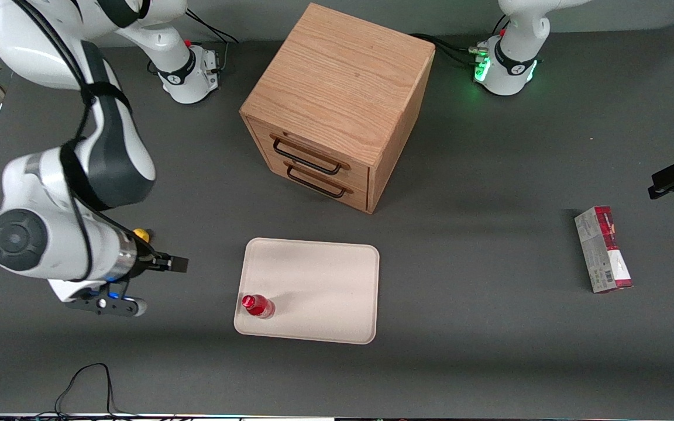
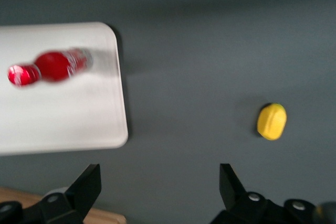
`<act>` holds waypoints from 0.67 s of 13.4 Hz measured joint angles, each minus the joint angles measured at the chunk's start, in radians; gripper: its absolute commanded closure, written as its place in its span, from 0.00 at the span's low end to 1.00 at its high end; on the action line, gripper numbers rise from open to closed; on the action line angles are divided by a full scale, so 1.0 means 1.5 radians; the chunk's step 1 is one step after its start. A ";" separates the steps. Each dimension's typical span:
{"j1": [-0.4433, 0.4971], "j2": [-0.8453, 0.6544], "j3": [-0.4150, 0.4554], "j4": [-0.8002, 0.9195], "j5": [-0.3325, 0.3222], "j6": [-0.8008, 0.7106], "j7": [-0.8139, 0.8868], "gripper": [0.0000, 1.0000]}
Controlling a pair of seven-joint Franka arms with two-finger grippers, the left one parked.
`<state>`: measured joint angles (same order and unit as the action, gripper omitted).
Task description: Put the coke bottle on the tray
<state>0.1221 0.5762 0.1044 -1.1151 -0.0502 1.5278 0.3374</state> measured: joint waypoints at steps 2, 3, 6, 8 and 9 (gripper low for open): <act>-0.033 -0.071 -0.007 -0.081 0.010 -0.002 -0.078 0.00; -0.044 -0.106 -0.012 -0.122 0.013 -0.002 -0.109 0.00; -0.050 -0.199 -0.035 -0.228 0.014 0.004 -0.190 0.00; -0.050 -0.260 -0.047 -0.286 0.014 0.006 -0.226 0.00; -0.049 -0.292 -0.053 -0.316 0.014 0.006 -0.241 0.00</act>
<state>0.0482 0.1380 0.0253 -1.5887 -0.0291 1.5371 -0.0243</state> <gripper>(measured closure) 0.000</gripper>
